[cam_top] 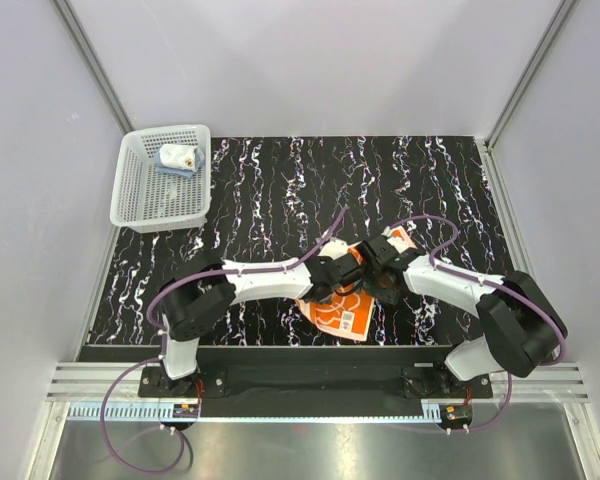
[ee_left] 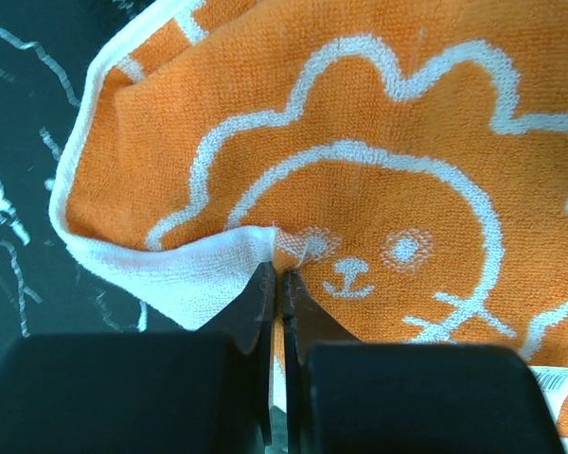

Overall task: Roll the towels
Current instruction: Flatten the towel

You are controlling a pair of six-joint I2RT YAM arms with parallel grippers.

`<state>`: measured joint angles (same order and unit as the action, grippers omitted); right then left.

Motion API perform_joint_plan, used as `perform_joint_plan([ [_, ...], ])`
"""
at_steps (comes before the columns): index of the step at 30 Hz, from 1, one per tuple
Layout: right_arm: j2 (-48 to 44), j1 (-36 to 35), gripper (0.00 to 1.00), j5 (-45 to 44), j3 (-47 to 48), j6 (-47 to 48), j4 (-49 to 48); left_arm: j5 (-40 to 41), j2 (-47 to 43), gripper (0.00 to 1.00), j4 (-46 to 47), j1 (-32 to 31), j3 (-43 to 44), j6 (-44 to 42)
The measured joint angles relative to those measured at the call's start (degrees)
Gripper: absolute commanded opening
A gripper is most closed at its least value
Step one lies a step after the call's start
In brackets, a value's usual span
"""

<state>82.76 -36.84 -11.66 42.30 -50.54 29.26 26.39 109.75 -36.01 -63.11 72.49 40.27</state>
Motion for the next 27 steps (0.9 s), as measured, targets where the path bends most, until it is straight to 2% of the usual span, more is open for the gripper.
perform_joint_plan([
  [3,0.3,0.0,0.61,1.6,-0.2,-0.1,-1.9,0.3,-2.4,0.00,-0.4,0.3,-2.0,0.2],
  [6,0.2,-0.2,0.60,4.5,-1.1,-0.3,-6.0,0.4,-6.6,0.00,-0.5,1.4,-5.0,0.2],
  [10,-1.1,-2.9,0.66,7.5,-2.8,-0.2,-9.9,0.7,-15.3,0.00,-1.7,3.9,-9.5,-1.1],
  [15,-6.0,-4.8,0.72,7.7,-2.7,1.1,-6.2,0.9,-26.2,0.00,-4.3,6.7,-13.3,-4.8],
  [18,-8.8,-4.3,0.72,5.6,0.9,3.0,-2.7,0.9,-30.1,0.00,-6.3,7.9,-14.5,-6.4],
  [22,-7.4,1.9,0.71,3.7,8.6,7.0,-0.2,0.9,-31.4,0.00,-10.1,8.7,-14.8,-7.1],
  [27,0.5,13.4,0.69,3.2,14.9,11.6,0.7,0.6,-31.4,0.00,-14.3,8.7,-14.8,-8.4],
])
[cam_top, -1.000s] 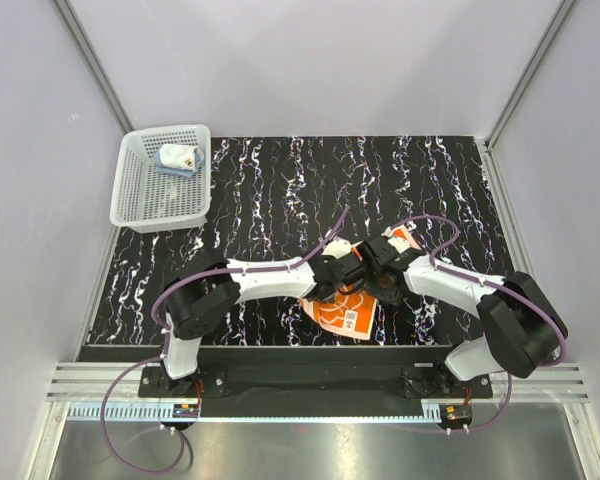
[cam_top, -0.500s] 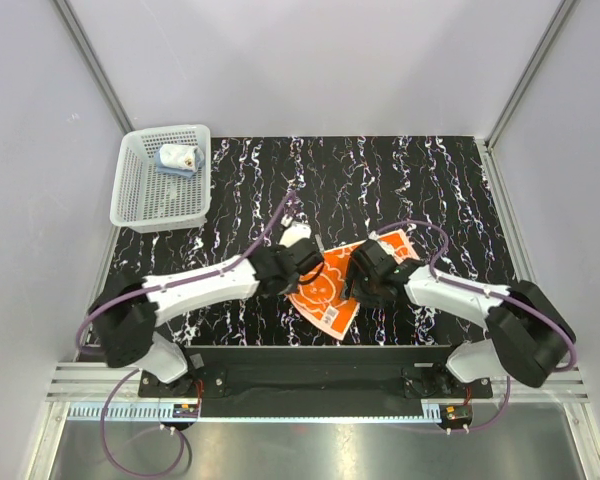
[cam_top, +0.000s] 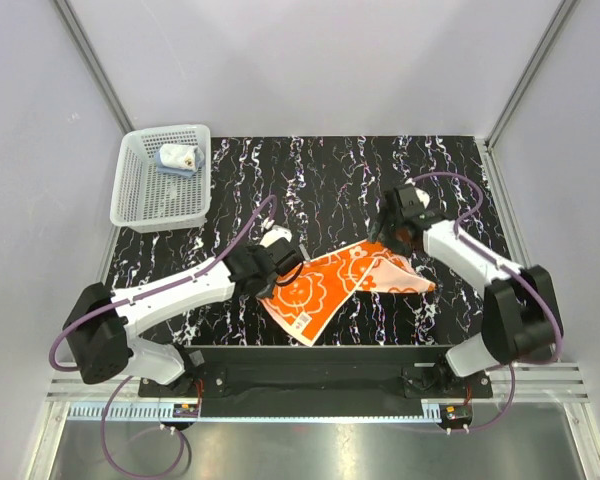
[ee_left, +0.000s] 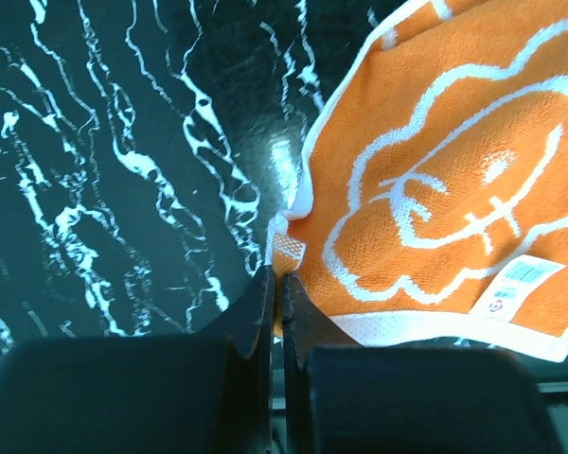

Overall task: Roll the towels
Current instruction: Flatten the towel

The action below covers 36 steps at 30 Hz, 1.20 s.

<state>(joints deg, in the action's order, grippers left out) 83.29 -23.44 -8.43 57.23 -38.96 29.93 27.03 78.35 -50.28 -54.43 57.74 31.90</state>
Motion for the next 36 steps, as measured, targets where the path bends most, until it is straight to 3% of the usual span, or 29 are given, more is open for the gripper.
perform_joint_plan([
  [8,14.7,7.3,0.67,0.7,8.1,4.8,0.8,0.5,-1.8,0.00,-2.7,0.0,-1.1,-1.7],
  [21,27.4,7.8,0.63,4.5,16.7,7.6,-0.8,1.3,-3.3,0.00,-2.8,0.4,-2.0,-2.1],
  [24,28.4,7.8,0.52,4.9,17.8,7.9,-1.2,1.3,-3.3,0.00,-2.7,0.8,-2.0,-2.1],
  [27,28.6,7.8,0.32,5.1,17.7,8.1,-1.9,1.2,-3.3,0.00,-2.6,1.2,-2.0,-2.2],
  [32,28.5,7.8,0.10,6.4,16.4,7.5,-4.0,1.0,-3.4,0.00,-2.4,1.9,-2.1,-2.4],
  [33,28.3,7.8,0.01,6.6,15.9,7.4,-4.6,0.9,-3.5,0.00,-2.3,2.0,-2.1,-2.4],
  [36,27.2,7.8,0.00,7.2,14.1,7.0,-5.9,0.6,-4.0,0.00,-2.2,2.2,-2.4,-2.5],
])
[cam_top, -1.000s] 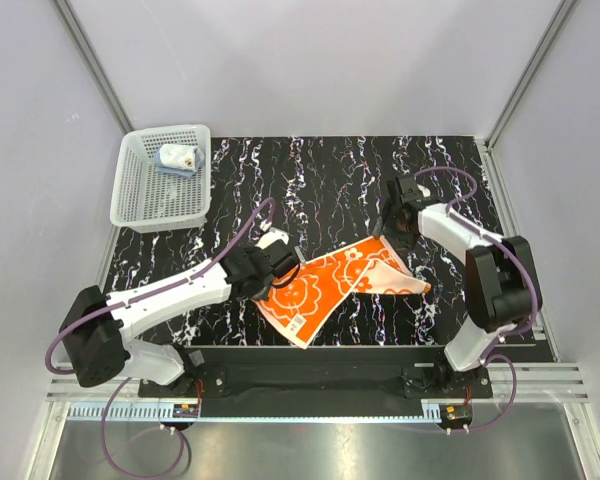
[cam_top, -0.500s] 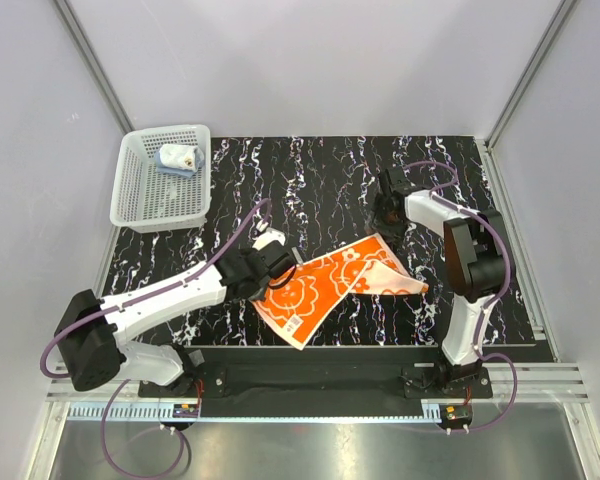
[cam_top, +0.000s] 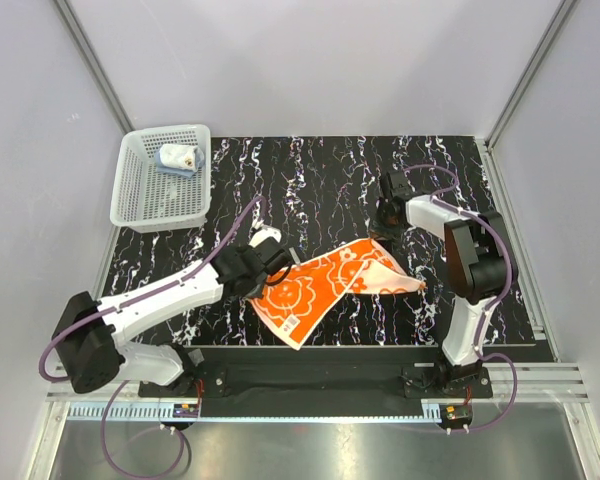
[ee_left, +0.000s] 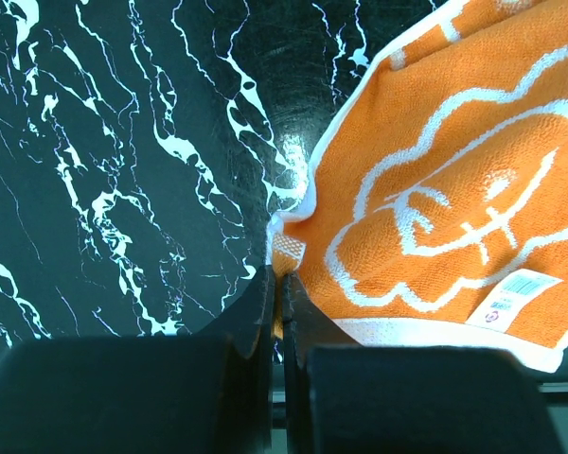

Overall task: Roll the towels
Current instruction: Flatten the towel

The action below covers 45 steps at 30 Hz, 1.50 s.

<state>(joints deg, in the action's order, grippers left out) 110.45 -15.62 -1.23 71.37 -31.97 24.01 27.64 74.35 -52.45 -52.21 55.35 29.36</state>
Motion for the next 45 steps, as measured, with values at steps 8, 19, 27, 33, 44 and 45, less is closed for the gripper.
perform_joint_plan([
  [8,-6.1,0.0,0.00,0.8,-3.9,-0.3,3.0,-0.3,-2.9,0.00,0.4,0.1,-0.7,-0.5],
  [19,-45.0,0.0,0.00,0.8,-4.8,-0.9,11.9,-2.1,-22.6,0.00,0.7,0.8,0.9,-2.7],
  [27,-70.3,0.0,0.00,0.0,-4.6,-1.3,21.9,-8.2,-37.0,0.00,1.6,0.8,8.3,-9.6],
  [33,-76.8,0.0,0.00,-4.0,-0.4,-1.9,29.4,-12.3,-38.9,0.00,4.1,0.8,13.0,-12.7],
  [44,-57.5,0.0,0.00,-13.2,-6.7,-3.9,28.7,-12.6,-22.0,0.00,8.9,3.6,8.8,-12.0],
  [45,-54.7,0.0,0.00,-13.3,-8.2,-4.0,27.0,-14.1,-18.5,0.00,9.7,5.8,8.3,-11.7],
])
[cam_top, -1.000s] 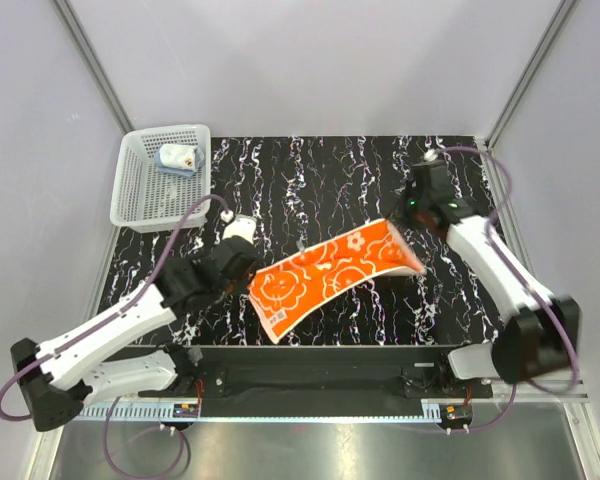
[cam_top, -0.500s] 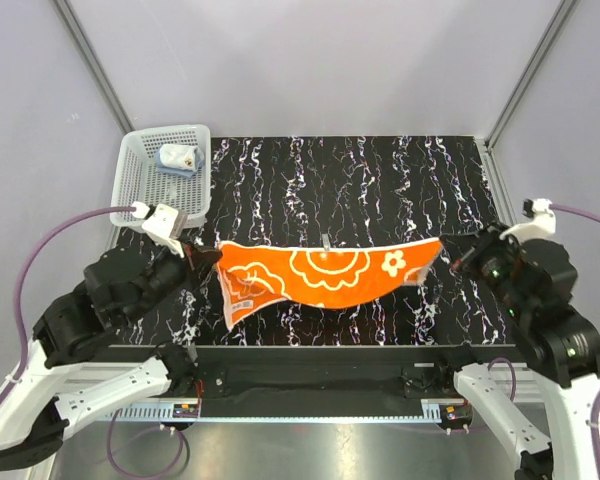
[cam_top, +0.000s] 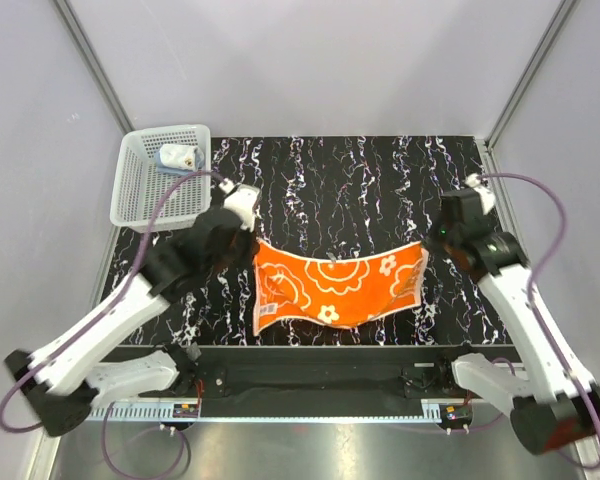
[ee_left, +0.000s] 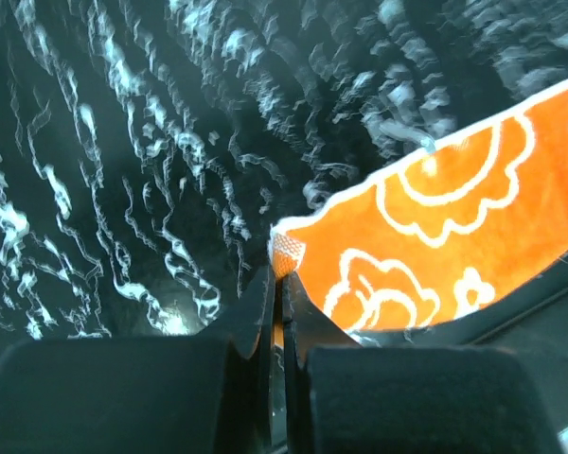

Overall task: Roll the towels
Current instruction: Flatten the towel

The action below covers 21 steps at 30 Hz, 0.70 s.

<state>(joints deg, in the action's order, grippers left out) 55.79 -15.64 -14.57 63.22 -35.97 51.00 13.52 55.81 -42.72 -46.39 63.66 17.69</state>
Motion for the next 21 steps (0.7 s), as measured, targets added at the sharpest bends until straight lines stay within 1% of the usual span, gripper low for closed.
perform_joint_plan([
  [4,12.5,0.2,0.00,-0.7,-2.4,-0.4,-5.7,-4.7,14.0,0.00,3.2,10.7,-0.2,0.7],
  [6,19.1,0.5,0.00,-0.9,-2.4,-0.5,-9.3,-5.7,20.4,0.00,4.5,14.2,-0.2,0.6],
  [9,27.3,1.3,0.00,-0.8,-1.7,-0.3,-13.2,-6.5,28.6,0.00,5.0,17.0,1.4,-0.2],
  [14,38.1,3.6,0.00,-0.5,3.8,0.7,-17.0,-9.1,42.9,0.00,4.5,20.8,12.1,-2.8],
  [18,45.2,5.7,0.00,0.2,10.1,1.9,-18.9,-10.9,49.2,0.00,5.1,24.4,17.0,-4.9],
  [21,48.5,6.8,0.00,0.5,12.7,2.5,-19.8,-11.6,52.3,0.00,4.9,27.3,19.0,-5.8],
])
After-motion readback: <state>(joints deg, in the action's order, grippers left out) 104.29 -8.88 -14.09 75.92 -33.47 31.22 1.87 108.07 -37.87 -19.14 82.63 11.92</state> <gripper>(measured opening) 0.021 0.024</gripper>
